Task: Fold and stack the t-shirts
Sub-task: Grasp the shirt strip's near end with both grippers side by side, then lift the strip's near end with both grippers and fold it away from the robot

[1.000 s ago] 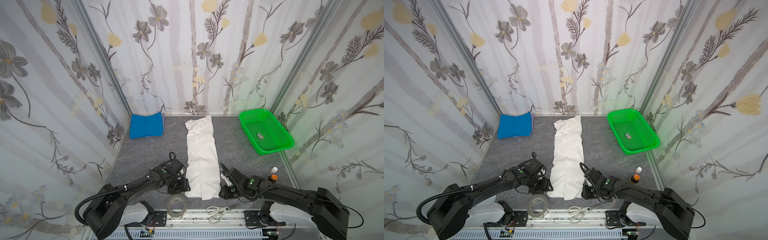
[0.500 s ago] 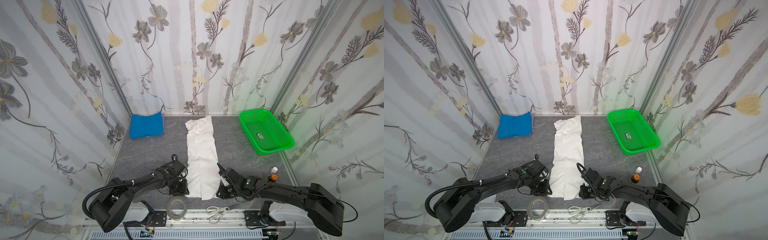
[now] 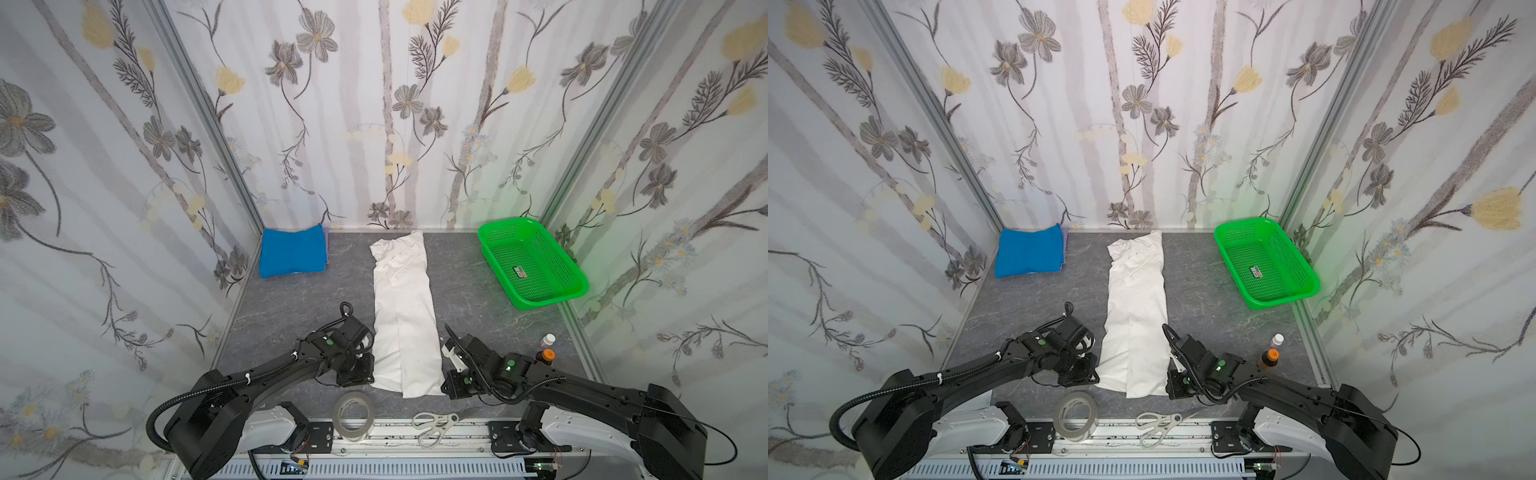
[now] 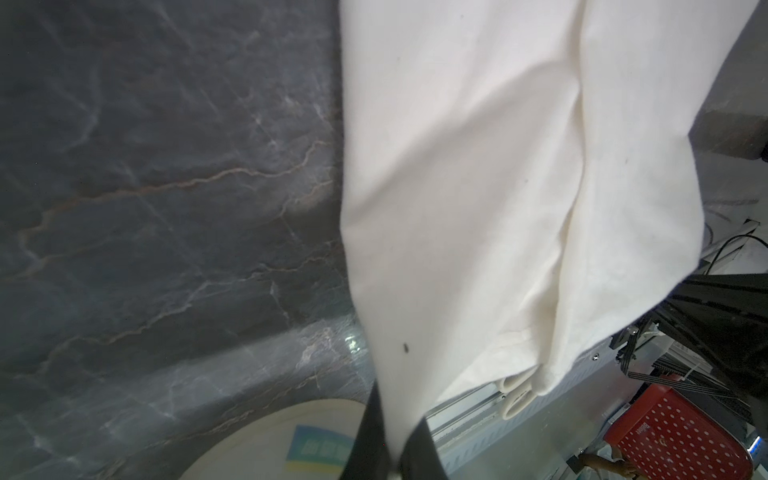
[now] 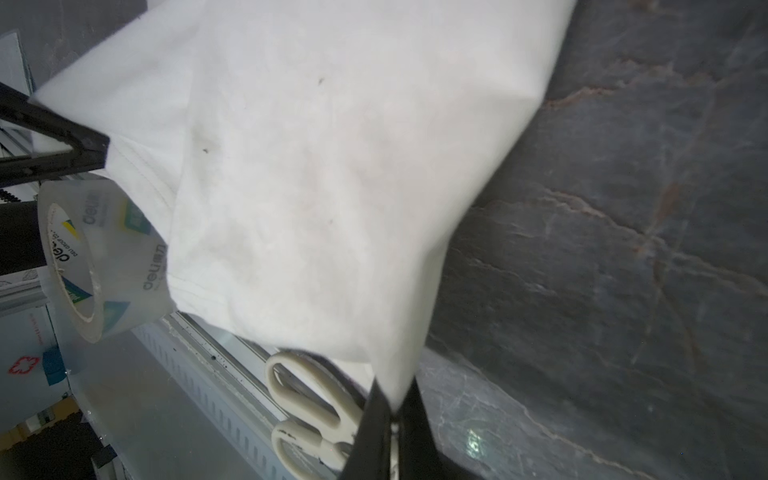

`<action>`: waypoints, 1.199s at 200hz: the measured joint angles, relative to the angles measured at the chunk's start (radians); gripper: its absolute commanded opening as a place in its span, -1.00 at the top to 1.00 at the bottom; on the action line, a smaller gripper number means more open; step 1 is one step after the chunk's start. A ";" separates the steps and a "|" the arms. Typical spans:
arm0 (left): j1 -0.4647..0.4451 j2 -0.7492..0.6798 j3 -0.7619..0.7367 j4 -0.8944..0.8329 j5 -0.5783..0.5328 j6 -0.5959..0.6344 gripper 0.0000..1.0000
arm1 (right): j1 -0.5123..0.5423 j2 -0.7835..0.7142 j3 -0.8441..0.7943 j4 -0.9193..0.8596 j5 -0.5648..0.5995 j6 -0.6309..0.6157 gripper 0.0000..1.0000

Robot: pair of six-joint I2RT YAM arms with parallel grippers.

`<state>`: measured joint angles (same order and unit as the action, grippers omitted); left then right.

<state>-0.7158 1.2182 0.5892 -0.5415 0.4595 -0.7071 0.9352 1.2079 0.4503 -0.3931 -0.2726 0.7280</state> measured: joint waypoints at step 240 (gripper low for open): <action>0.280 0.405 0.459 0.098 0.099 0.093 1.00 | -0.437 0.537 0.512 0.101 -0.210 -0.185 1.00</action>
<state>-0.4358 1.6234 1.0481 -0.4431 0.5583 -0.6144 0.4980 1.7447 0.9627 -0.2920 -0.4828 0.5430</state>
